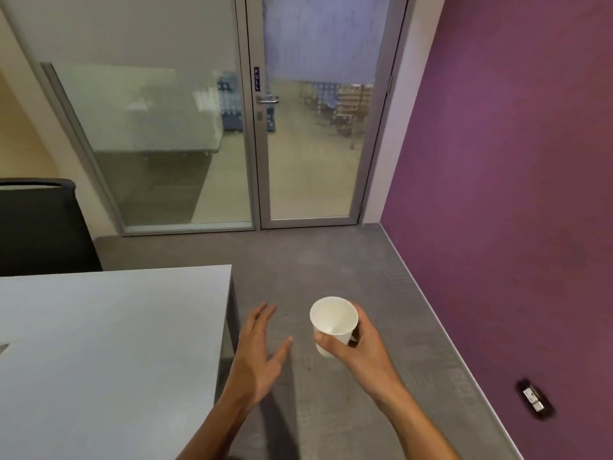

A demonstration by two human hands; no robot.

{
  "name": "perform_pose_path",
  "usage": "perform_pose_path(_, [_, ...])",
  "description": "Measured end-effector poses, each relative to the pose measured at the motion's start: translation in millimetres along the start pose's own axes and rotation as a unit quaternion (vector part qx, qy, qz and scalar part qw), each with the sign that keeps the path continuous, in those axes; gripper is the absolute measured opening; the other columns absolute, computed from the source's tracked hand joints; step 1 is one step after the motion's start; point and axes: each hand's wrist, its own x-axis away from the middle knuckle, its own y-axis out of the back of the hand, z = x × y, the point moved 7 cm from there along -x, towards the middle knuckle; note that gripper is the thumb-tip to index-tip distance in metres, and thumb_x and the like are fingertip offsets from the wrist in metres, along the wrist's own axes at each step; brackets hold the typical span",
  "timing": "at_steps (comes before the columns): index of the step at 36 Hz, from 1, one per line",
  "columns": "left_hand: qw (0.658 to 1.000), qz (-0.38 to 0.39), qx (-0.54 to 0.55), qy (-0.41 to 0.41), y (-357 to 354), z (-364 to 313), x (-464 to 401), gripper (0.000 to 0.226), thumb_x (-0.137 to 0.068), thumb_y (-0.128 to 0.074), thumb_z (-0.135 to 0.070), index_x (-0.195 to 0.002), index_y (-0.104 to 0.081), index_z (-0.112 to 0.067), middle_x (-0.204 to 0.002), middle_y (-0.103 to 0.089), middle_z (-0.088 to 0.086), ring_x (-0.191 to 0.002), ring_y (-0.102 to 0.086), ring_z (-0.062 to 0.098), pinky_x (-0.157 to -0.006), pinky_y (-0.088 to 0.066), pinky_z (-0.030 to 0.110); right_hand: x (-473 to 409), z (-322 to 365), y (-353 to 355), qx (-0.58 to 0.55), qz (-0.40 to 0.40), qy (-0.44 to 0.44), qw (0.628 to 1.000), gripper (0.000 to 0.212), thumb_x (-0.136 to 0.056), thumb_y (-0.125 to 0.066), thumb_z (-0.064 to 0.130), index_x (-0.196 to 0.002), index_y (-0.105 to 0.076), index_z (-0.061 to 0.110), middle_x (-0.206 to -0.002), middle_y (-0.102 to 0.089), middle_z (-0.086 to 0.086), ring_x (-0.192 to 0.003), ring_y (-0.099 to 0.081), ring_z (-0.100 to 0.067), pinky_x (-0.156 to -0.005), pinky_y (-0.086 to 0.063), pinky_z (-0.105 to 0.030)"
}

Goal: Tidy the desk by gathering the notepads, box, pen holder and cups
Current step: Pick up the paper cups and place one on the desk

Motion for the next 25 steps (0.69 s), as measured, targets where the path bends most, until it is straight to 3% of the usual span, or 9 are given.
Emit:
perform_pose_path(4, [1.000, -0.011, 0.005, -0.016, 12.6, -3.2, -43.3, 0.069, -0.090, -0.069, -0.037, -0.149, -0.037, -0.026, -0.160, -0.028, -0.005, -0.144, -0.033, 0.016, -0.113, -0.029, 0.033, -41.8, 3.9, -3.8, -0.006, -0.009, -0.001, 1.000, 0.070, -0.061, -0.089, 0.049, -0.124, -0.060, 0.041, -0.116, -0.071, 0.015, -0.105, -0.067, -0.002, -0.081, -0.053, -0.015])
perform_pose_path(14, [0.999, -0.027, -0.005, -0.020, 9.0, 6.0, -134.2, 0.068, -0.089, -0.066, -0.047, -0.148, -0.033, -0.038, -0.160, -0.021, -0.016, -0.133, -0.019, -0.008, -0.110, -0.020, 0.024, -148.8, -13.1, -7.0, -0.006, -0.004, -0.017, 1.000, 0.067, -0.057, -0.090, 0.052, -0.116, -0.060, 0.054, -0.117, -0.070, 0.018, -0.105, -0.066, 0.000, -0.078, -0.054, -0.014])
perform_pose_path(20, [0.998, -0.043, -0.039, 0.006, -1.3, 19.0, -202.7, 0.067, -0.090, -0.067, -0.043, -0.148, -0.038, -0.028, -0.158, -0.031, -0.006, -0.133, -0.025, -0.003, -0.109, -0.024, 0.022, -226.3, -15.8, 6.4, 0.010, 0.006, -0.005, 1.000, 0.064, -0.059, -0.087, 0.058, -0.114, -0.056, 0.063, -0.115, -0.066, 0.028, -0.105, -0.063, 0.007, -0.077, -0.056, -0.015])
perform_pose_path(25, [0.994, -0.062, -0.082, 0.037, -12.6, 23.4, -271.8, 0.068, -0.091, -0.063, -0.050, -0.149, -0.037, -0.026, -0.158, -0.033, -0.002, -0.142, -0.036, 0.016, -0.111, -0.030, 0.028, -301.5, -12.7, 22.4, 0.011, 0.034, 0.007, 0.999, 0.062, -0.061, -0.085, 0.060, -0.115, -0.056, 0.060, -0.116, -0.066, 0.025, -0.108, -0.063, 0.003, -0.082, -0.056, -0.022])
